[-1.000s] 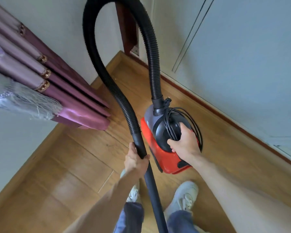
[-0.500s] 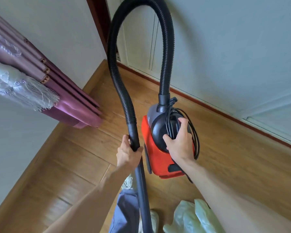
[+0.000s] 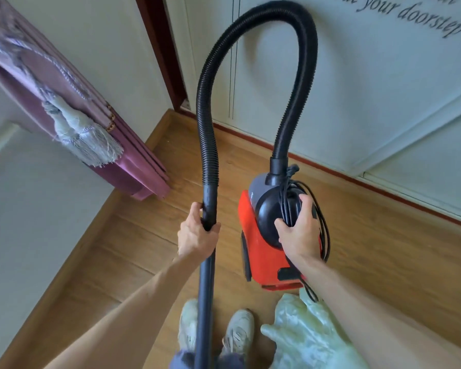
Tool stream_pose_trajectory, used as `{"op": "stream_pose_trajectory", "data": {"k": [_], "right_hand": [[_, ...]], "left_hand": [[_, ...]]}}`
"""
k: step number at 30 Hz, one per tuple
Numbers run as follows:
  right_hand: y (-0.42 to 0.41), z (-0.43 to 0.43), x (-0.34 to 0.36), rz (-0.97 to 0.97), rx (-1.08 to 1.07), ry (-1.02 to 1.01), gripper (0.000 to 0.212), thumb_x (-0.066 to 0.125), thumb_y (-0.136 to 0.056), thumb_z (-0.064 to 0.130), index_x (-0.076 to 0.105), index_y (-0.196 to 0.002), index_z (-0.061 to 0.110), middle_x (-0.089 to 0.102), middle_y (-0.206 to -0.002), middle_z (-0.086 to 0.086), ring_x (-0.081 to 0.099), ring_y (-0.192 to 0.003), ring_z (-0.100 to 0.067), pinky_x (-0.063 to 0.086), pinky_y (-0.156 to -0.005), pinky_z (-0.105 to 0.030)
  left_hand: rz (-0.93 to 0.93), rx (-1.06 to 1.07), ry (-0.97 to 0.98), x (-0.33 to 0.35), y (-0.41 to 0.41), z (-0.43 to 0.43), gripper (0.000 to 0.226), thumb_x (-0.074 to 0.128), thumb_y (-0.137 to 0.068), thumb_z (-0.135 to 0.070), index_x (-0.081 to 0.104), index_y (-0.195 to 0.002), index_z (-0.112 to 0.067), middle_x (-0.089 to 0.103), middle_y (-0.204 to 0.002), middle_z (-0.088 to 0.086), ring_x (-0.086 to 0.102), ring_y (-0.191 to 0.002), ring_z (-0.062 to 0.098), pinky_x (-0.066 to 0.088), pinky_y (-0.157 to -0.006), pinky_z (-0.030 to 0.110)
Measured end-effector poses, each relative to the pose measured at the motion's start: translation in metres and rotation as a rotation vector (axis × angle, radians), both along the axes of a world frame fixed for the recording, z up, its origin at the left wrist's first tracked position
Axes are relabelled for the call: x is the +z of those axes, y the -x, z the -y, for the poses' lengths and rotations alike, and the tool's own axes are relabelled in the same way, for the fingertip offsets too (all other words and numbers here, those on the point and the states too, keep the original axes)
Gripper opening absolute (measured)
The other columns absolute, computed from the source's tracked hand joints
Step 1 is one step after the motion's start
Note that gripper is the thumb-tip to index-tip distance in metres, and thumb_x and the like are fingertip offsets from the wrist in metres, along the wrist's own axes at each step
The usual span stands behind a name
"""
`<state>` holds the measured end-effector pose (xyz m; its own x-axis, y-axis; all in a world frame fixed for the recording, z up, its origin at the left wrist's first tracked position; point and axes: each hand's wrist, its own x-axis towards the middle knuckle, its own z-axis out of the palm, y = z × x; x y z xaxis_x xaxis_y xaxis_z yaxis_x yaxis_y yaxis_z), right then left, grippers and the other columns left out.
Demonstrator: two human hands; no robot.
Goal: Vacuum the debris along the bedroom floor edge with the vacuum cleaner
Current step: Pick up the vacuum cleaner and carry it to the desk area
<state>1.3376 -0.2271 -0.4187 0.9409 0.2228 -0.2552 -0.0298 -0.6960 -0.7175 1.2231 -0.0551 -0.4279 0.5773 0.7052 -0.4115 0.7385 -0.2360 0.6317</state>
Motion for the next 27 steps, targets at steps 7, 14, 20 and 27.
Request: {"op": "stream_pose_trajectory", "data": {"k": [7,14,20,27], "right_hand": [[0.062,0.002,0.075,-0.056,-0.132,-0.133,0.056,0.068,-0.081,0.002,0.043,-0.126,0.025,0.061,-0.077,0.002,0.062,-0.059,-0.021,0.059,-0.056,-0.048],[0.117,-0.004,0.167,0.008,-0.242,-0.188,0.055,0.067,-0.084,0.002,0.044,-0.129,0.024,0.062,-0.074,0.001,0.065,-0.058,-0.028,0.058,-0.055,-0.052],[0.148,-0.011,0.252,0.111,-0.261,-0.169,0.053,0.067,-0.084,0.005,0.043,-0.129,0.021,0.06,-0.078,0.006,0.067,-0.059,-0.026,0.06,-0.056,-0.045],[0.168,-0.007,0.349,0.211,-0.231,-0.147,0.05,0.067,-0.083,0.011,0.043,-0.125,0.023,0.058,-0.078,0.007,0.067,-0.052,-0.027,0.059,-0.052,-0.046]], "left_hand": [[0.048,-0.07,-0.03,0.086,0.033,-0.03,0.037,0.066,-0.084,-0.02,0.048,-0.116,-0.019,0.065,-0.093,0.006,0.06,-0.085,0.033,0.044,-0.074,0.036],[0.147,-0.214,-0.048,0.168,0.07,-0.036,0.033,0.065,-0.083,-0.021,0.048,-0.111,-0.02,0.064,-0.093,0.004,0.061,-0.08,0.03,0.048,-0.069,0.035],[0.392,-0.196,-0.046,0.247,0.094,-0.037,0.03,0.065,-0.085,-0.019,0.049,-0.11,-0.019,0.064,-0.087,0.006,0.061,-0.07,0.025,0.05,-0.059,0.033],[0.593,-0.105,-0.023,0.338,0.12,-0.025,0.026,0.067,-0.081,-0.014,0.047,-0.092,-0.028,0.065,-0.08,0.009,0.065,-0.064,0.037,0.058,-0.054,0.048]]}}
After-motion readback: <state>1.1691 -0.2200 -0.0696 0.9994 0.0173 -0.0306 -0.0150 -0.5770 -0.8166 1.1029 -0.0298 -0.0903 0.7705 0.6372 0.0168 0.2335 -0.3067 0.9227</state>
